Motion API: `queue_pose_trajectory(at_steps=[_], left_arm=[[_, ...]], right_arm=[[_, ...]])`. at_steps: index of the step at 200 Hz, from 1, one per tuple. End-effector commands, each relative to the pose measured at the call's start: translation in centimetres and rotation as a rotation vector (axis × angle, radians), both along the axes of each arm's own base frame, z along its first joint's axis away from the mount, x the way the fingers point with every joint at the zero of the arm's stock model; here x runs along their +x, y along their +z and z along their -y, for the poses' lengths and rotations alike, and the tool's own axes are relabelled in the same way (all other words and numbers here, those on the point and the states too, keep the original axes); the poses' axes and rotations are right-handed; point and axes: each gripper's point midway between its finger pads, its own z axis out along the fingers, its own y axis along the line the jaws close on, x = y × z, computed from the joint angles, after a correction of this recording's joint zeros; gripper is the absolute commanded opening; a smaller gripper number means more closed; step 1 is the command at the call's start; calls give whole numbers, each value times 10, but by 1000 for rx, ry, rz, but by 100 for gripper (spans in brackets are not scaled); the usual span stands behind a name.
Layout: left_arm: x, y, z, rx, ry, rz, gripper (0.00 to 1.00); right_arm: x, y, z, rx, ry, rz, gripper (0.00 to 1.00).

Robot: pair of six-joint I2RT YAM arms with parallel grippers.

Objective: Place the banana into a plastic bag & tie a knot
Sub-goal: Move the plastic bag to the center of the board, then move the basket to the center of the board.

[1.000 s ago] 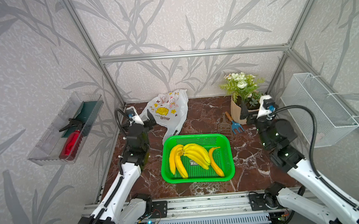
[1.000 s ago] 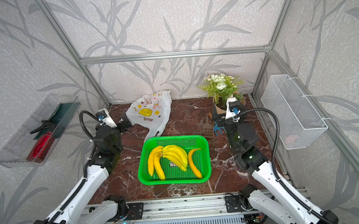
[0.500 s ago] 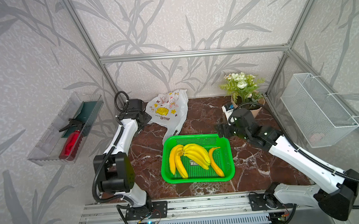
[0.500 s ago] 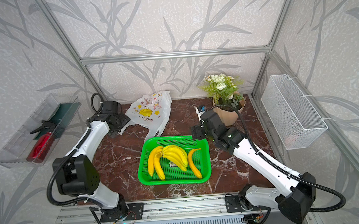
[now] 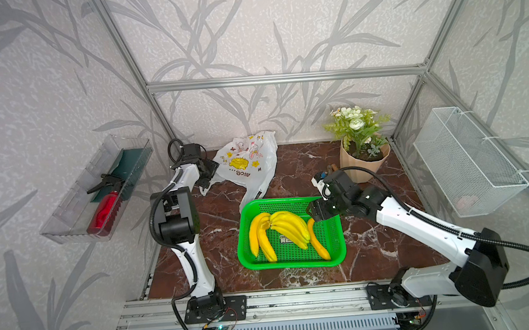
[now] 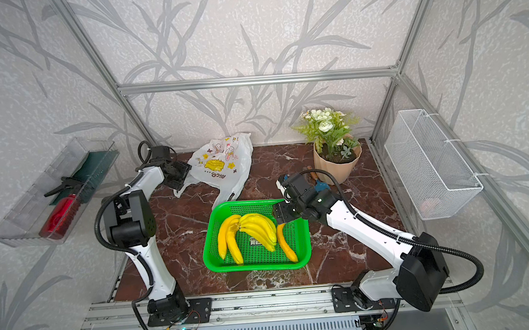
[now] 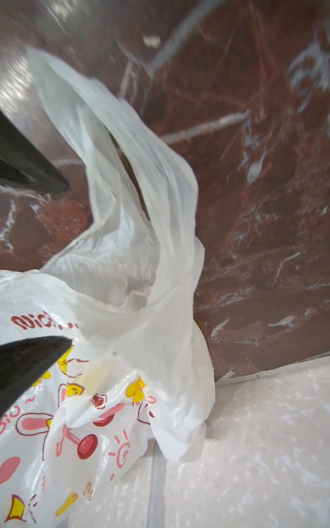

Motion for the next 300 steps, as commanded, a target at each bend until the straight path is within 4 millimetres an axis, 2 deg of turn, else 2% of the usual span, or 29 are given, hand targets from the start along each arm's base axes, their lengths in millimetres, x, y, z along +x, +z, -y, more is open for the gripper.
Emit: queue_pose_trajectory(at_steps=[1, 16, 38, 63, 73, 99, 132, 165, 187, 211, 225, 242, 276, 300], left_arm=[[25, 5, 9, -41, -29, 87, 75], [34, -2, 13, -63, -44, 105, 70], [41, -7, 17, -64, -49, 129, 58], [44, -4, 19, -59, -48, 158, 35], [43, -1, 20, -50, -48, 164, 26], [33, 10, 25, -14, -32, 171, 19], [17, 12, 38, -23, -19, 154, 0], [-15, 17, 53, -17, 41, 100, 0], [-40, 23, 65, 16, 63, 58, 0], [-61, 29, 77, 56, 43, 15, 0], [-72, 25, 78, 70, 44, -4, 0], [-80, 21, 80, 59, 48, -14, 0], [-84, 22, 81, 45, 53, -5, 0], [-84, 25, 82, 44, 49, -3, 0]], right_arm=[[-4, -5, -7, 32, 4, -39, 79], [-5, -11, -8, 29, 0, -62, 79], [-5, -18, -9, 28, -8, -84, 79], [-5, -25, -10, 22, -7, -101, 76], [-6, -28, -9, 15, -8, -108, 75], [-10, -40, -2, -15, -25, -128, 74], [-16, -49, 11, -57, -58, -136, 74], [-23, -55, 31, -118, -100, -162, 74], [-29, -59, 54, -173, -157, -185, 73], [-30, -50, 72, -208, -182, -143, 73], [-30, -41, 79, -221, -182, -100, 73], [-31, -38, 92, -255, -205, -74, 73], [-41, -58, 108, -306, -231, -132, 72], [-44, -76, 103, -296, -211, -191, 59]])
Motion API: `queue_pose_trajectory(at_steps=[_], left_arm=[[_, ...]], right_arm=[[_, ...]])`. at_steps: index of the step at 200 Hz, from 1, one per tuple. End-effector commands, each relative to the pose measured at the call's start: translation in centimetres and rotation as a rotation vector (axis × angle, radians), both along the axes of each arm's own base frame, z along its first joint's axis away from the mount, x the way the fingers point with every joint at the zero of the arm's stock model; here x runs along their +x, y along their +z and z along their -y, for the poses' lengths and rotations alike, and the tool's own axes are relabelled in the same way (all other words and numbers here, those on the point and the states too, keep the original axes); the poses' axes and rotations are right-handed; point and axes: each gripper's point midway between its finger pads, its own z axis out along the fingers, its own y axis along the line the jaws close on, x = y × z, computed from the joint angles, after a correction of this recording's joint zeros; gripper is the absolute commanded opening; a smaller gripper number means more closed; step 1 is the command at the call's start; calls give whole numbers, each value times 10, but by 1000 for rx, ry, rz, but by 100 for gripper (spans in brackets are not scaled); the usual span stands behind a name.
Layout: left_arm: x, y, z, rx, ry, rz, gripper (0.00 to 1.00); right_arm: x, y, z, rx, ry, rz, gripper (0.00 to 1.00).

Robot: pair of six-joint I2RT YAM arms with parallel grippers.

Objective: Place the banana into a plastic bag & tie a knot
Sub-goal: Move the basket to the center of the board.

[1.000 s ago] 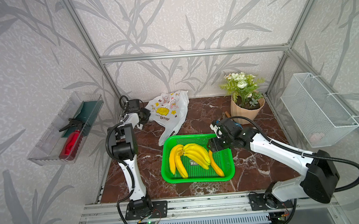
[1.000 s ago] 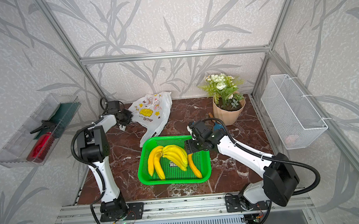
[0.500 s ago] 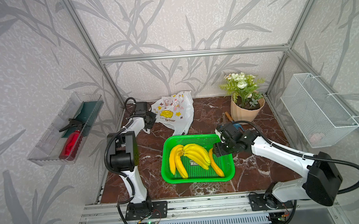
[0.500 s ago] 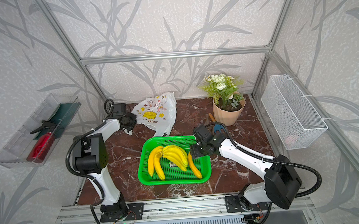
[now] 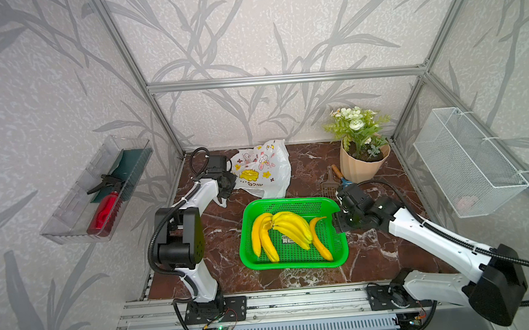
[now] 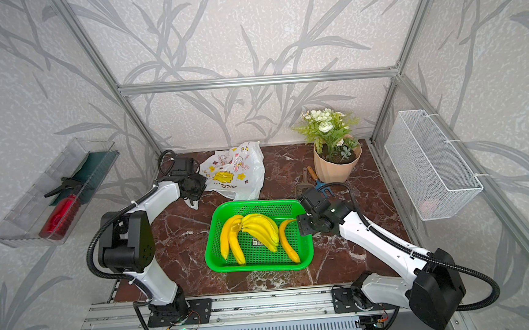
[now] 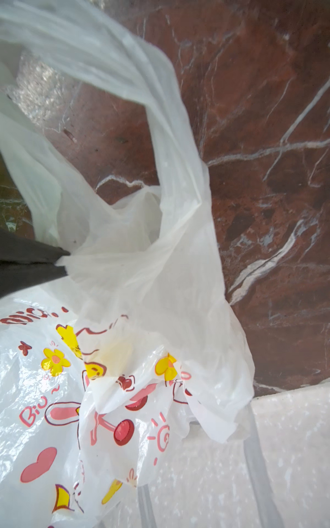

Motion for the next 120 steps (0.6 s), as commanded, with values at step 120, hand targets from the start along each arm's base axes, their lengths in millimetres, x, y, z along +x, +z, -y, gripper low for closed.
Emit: queue_pose_trajectory(at_steps=[120], left_arm=[[-56, -8, 13, -25, 16, -144, 19]], right_arm=[[16, 0, 73, -154, -139, -9, 43]])
